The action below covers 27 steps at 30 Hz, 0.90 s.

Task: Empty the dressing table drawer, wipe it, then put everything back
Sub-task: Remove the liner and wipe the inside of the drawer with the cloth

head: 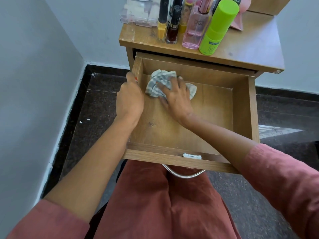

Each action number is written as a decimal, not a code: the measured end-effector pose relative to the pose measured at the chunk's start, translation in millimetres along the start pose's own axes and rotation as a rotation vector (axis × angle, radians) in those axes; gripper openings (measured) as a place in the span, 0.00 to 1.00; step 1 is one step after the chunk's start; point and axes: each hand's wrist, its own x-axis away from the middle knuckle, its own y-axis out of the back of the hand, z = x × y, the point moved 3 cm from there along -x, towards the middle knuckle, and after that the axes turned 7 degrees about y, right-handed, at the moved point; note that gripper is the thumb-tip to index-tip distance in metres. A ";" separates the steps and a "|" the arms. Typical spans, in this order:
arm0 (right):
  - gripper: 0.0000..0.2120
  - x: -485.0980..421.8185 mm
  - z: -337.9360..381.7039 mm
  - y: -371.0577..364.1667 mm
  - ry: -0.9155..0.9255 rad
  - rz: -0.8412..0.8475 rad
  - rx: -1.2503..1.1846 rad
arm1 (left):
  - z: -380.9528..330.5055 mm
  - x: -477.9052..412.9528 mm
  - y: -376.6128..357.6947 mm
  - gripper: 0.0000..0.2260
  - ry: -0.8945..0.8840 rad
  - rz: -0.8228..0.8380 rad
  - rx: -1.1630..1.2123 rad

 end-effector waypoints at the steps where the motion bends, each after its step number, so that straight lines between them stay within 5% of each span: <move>1: 0.21 -3.8 5.6 -0.6 0.054 -0.010 -0.011 | -0.8 0.4 0.8 0.13 0.001 0.002 0.001; 6: 0.13 -18.1 19.8 5.5 0.500 -0.310 0.303 | -2.5 1.7 2.2 0.12 -0.016 -0.004 -0.023; 9: 0.07 -29.1 15.9 18.5 0.567 -0.390 0.566 | -2.1 1.3 1.8 0.12 -0.015 -0.005 -0.022; 18: 0.26 8.0 -62.0 16.5 0.270 -0.335 0.781 | 1.3 -1.0 -0.3 0.14 -0.001 0.017 0.003; 23: 0.12 32.3 -102.1 23.5 -0.079 -0.331 0.717 | 1.9 -1.0 -1.2 0.14 -0.001 0.009 0.010; 27: 0.12 21.7 -87.3 21.9 0.035 -0.442 0.641 | 1.2 -0.1 0.0 0.14 -0.010 0.011 0.025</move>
